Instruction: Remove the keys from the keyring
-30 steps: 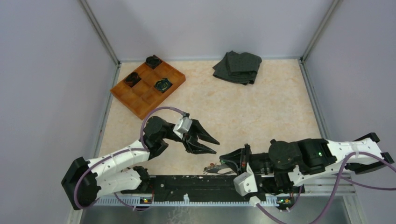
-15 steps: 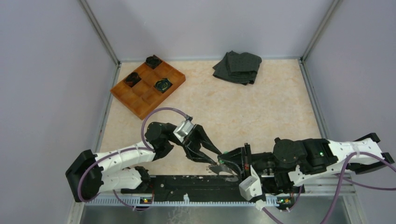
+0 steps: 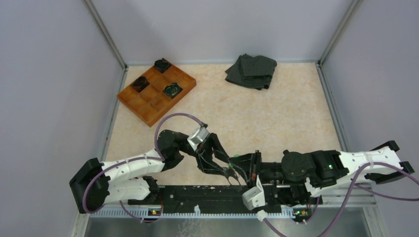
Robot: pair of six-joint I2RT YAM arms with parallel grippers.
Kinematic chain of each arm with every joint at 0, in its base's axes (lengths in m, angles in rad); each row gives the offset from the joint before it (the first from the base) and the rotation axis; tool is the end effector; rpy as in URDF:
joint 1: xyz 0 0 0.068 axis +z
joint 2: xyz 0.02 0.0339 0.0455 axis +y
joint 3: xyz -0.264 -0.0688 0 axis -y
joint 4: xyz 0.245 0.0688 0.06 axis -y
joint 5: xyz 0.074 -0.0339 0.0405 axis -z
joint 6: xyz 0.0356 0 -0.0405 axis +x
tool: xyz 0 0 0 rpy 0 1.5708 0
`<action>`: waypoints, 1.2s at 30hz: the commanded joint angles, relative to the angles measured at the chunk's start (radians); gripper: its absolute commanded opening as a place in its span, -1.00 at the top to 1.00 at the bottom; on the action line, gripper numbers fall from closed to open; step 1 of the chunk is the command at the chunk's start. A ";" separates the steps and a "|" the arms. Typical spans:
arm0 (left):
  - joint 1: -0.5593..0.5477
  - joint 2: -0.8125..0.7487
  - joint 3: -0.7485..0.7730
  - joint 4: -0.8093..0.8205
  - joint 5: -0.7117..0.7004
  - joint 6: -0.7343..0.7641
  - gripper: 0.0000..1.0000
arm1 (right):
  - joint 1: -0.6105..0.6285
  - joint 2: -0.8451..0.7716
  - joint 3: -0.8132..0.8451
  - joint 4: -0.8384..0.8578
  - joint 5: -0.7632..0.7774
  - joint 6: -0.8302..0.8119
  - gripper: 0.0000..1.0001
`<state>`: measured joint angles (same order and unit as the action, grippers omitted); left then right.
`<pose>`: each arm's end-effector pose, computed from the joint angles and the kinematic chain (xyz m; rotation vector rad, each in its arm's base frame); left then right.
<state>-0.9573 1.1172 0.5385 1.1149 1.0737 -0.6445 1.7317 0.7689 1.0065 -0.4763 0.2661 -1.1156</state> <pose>0.1013 -0.1983 0.3135 1.3163 0.9131 -1.8555 -0.0163 0.1590 0.3874 -1.7484 0.4500 0.1988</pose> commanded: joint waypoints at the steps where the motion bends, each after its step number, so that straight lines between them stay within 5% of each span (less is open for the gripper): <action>1: -0.006 -0.016 -0.030 -0.019 -0.019 0.022 0.04 | 0.012 -0.004 0.001 0.109 0.074 -0.025 1.00; 4: -0.008 -0.011 -0.043 -0.029 -0.033 0.015 0.15 | 0.013 -0.003 -0.005 0.124 0.102 -0.036 1.00; 13: -0.009 -0.016 -0.010 -0.239 -0.080 0.038 0.98 | 0.012 0.013 0.005 0.062 0.163 -0.005 1.00; 18: -0.009 -0.078 0.077 -0.618 -0.200 0.172 1.00 | 0.012 0.064 0.056 -0.054 0.251 0.071 1.00; 24: -0.009 -0.101 0.153 -0.867 -0.394 0.216 1.00 | 0.012 0.107 0.073 -0.110 0.344 0.190 1.00; 34: -0.009 -0.166 0.100 -0.749 -0.437 0.229 0.99 | 0.012 0.147 0.062 -0.011 0.357 0.416 1.00; 36: -0.009 -0.177 0.088 -0.723 -0.427 0.238 0.85 | 0.012 0.124 0.044 0.088 0.335 0.425 1.00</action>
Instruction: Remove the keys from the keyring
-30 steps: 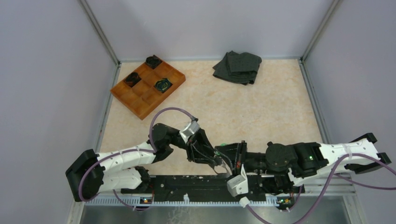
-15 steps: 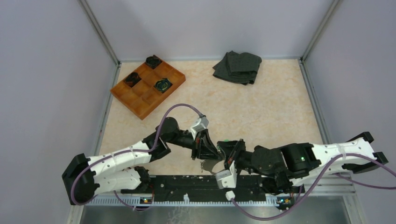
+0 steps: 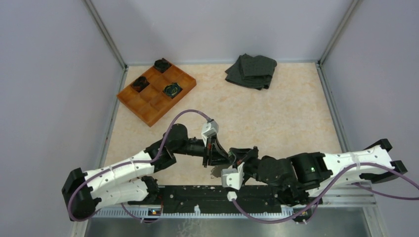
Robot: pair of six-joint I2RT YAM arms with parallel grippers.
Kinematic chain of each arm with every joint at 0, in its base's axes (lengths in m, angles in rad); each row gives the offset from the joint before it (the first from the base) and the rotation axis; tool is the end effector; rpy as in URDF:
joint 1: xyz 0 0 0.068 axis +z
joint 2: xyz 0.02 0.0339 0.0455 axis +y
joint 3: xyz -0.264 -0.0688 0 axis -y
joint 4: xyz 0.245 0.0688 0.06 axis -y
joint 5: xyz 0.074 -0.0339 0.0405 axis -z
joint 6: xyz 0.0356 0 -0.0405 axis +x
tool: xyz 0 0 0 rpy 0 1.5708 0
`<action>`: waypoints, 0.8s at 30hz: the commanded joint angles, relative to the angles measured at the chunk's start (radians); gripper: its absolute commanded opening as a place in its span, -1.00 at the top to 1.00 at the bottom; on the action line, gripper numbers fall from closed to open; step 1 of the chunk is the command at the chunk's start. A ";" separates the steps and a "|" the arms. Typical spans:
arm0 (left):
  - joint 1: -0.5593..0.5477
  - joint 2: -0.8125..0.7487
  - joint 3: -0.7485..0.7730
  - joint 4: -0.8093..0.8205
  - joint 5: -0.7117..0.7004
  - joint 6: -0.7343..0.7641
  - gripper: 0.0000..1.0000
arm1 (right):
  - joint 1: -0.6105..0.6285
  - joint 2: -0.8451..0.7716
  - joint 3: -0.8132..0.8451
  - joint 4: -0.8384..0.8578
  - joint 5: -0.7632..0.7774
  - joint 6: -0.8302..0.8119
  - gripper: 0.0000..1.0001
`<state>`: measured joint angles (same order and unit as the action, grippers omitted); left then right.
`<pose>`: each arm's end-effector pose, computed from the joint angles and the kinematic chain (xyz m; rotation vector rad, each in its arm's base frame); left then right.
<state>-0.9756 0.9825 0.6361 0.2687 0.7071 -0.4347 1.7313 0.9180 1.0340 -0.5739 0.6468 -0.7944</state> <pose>0.1070 -0.1993 0.2985 1.0789 1.5787 -1.5937 -0.0089 0.1889 0.3659 -1.6824 0.9488 -0.0345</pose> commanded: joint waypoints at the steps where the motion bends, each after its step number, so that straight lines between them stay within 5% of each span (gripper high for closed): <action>1: 0.009 -0.047 -0.015 0.131 -0.059 0.034 0.76 | 0.012 -0.038 -0.003 0.234 -0.059 0.103 1.00; 9: 0.009 -0.088 -0.046 0.202 -0.037 0.040 0.39 | 0.013 -0.110 -0.114 0.486 -0.117 0.053 1.00; 24: 0.009 -0.284 -0.080 0.246 0.055 0.134 0.02 | 0.013 -0.193 -0.159 0.523 -0.221 -0.023 1.00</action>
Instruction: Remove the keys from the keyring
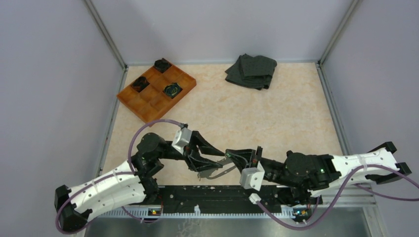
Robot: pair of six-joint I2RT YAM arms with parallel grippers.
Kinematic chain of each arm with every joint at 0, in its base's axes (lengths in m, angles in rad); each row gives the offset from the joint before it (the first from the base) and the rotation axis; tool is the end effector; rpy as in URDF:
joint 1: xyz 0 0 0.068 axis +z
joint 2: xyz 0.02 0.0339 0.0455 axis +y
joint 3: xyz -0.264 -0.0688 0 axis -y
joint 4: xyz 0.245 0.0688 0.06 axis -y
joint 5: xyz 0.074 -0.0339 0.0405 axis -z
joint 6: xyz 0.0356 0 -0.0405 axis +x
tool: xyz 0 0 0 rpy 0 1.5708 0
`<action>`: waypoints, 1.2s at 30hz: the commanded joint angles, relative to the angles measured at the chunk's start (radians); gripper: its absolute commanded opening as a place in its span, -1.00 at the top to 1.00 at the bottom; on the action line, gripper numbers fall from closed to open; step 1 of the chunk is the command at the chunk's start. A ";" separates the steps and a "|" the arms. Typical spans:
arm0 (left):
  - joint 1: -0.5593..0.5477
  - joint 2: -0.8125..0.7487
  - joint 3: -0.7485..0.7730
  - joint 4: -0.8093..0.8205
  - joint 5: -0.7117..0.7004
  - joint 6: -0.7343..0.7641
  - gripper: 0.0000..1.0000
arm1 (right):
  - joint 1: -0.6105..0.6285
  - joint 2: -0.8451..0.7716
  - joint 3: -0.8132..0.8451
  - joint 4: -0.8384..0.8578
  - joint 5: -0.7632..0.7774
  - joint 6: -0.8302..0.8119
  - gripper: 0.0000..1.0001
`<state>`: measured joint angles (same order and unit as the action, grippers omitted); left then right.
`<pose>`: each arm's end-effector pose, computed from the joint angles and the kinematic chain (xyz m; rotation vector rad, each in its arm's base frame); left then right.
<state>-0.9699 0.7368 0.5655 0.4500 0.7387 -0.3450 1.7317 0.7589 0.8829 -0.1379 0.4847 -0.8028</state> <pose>0.0778 -0.1559 0.3358 1.1017 1.0986 -1.5459 -0.0108 0.1701 0.3835 -1.3645 0.8229 0.3417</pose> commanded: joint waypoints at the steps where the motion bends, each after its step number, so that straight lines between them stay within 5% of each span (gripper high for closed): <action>1: 0.003 -0.041 -0.009 0.069 0.027 0.048 0.00 | 0.012 -0.038 -0.011 0.087 -0.069 -0.015 1.00; 23: 0.004 -0.106 -0.013 0.080 -0.024 0.103 0.26 | 0.012 -0.053 -0.017 0.077 -0.162 -0.006 1.00; 29: 0.004 -0.077 -0.004 0.088 0.034 0.133 0.13 | 0.012 -0.053 -0.016 0.081 -0.210 -0.006 1.00; 36: 0.004 0.023 -0.035 0.296 0.120 0.042 0.07 | 0.012 -0.056 -0.012 0.071 -0.276 0.003 1.00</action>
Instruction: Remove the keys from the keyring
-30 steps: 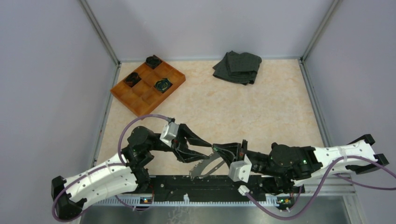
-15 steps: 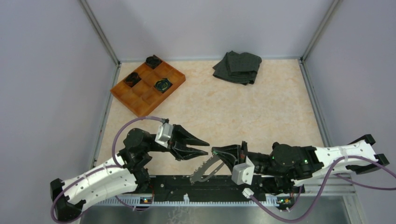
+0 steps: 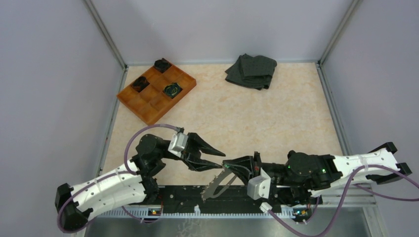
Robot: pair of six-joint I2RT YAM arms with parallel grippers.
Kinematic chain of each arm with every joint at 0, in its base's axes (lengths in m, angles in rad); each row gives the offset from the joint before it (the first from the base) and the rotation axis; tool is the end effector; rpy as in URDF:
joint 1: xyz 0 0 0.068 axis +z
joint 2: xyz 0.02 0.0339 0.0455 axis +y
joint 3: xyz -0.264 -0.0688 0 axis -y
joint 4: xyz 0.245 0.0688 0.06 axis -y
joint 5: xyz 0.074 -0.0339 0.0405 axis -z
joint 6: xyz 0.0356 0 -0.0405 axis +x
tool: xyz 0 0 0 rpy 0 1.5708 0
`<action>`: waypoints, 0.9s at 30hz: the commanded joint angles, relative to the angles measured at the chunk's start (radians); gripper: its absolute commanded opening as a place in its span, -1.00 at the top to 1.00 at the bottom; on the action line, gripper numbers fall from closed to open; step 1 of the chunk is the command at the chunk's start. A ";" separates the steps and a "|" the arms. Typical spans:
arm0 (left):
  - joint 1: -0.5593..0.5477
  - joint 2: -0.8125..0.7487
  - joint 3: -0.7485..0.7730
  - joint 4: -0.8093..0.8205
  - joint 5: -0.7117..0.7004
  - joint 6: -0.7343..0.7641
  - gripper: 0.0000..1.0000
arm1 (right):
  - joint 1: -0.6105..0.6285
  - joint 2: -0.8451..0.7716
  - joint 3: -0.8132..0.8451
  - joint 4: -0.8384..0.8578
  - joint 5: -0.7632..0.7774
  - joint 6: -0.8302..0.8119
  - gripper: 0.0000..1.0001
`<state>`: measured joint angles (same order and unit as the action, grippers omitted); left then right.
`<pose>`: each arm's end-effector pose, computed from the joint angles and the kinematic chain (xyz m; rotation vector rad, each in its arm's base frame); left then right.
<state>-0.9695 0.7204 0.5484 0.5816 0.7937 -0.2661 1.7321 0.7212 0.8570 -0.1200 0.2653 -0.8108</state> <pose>0.0719 -0.1496 0.3443 1.1523 0.8771 -1.4944 -0.0172 0.1641 0.3821 -1.4326 0.6641 0.5196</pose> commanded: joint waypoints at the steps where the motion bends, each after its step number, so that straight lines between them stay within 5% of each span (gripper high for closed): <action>1: 0.003 0.049 -0.018 0.178 0.075 -0.046 0.07 | 0.012 -0.020 0.013 0.053 -0.060 0.011 1.00; 13: 0.003 0.095 -0.082 0.451 0.138 -0.216 0.11 | 0.011 -0.020 -0.004 0.057 -0.019 -0.010 1.00; 27: 0.004 0.196 -0.114 0.546 0.114 -0.325 0.24 | 0.011 -0.005 -0.033 0.081 0.032 -0.041 1.00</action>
<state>-0.9668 0.8837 0.4603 1.0004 0.9039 -0.5457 1.7325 0.7166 0.8257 -0.1135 0.2680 -0.8379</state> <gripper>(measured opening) 0.395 0.018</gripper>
